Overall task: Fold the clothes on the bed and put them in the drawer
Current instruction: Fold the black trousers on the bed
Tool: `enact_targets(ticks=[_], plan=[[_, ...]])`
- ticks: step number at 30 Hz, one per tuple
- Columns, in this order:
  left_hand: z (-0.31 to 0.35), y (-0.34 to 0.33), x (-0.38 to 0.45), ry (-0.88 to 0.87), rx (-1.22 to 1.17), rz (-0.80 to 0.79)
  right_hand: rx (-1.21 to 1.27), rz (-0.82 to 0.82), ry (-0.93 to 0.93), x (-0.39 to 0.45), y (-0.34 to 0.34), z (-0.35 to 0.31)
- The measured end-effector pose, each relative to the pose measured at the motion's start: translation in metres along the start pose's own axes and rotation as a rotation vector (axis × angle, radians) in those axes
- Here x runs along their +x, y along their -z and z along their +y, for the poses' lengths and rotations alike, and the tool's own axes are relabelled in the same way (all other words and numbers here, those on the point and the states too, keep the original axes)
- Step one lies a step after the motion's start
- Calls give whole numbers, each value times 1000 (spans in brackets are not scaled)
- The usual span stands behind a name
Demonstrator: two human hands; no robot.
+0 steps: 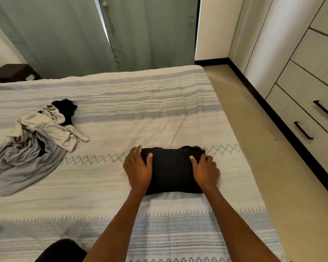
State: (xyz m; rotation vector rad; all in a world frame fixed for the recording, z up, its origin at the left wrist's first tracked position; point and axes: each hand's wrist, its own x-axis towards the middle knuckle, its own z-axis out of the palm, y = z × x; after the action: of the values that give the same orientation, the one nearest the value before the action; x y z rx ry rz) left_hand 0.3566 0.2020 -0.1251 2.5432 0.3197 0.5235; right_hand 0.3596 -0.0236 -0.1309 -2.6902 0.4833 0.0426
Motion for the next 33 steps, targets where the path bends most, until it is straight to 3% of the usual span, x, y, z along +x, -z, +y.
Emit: enact_targets(ticks=[2, 4, 6, 8, 11, 13, 15, 19, 23, 28, 33], plan=[[-7, -11, -8, -410, 135, -47, -97, 32, 22, 5, -12, 3], [-16, -20, -11, -608, 219, -165, -119, 15, 31, 7, -19, 3], [-21, -27, -8, -591, 301, -283, -73, -14, 11, 12, -20, 4], [-22, -32, -1, -579, 398, -348, -24, 69, 45, 12, -11, -3], [-25, -38, -2, -599, 449, -419, -138, 308, 433, 0, -7, -26], [-29, -41, 0, -581, 424, -447, -189, 250, 631, -2, -13, -36], [-34, -41, 4, -548, 344, -495, -213, 117, 609, 0, -27, -32], [-39, -44, 18, -413, 129, -622, -220, 43, 557, 16, -51, -15], [-30, -49, 8, -378, 351, -493, -282, -60, 530, 25, -61, -20], [-24, -28, 10, -376, 300, -589, -250, -242, 549, 30, -33, -20], [-46, 15, -10, -572, 133, -667, -75, -202, 820, -3, 2, 44]])
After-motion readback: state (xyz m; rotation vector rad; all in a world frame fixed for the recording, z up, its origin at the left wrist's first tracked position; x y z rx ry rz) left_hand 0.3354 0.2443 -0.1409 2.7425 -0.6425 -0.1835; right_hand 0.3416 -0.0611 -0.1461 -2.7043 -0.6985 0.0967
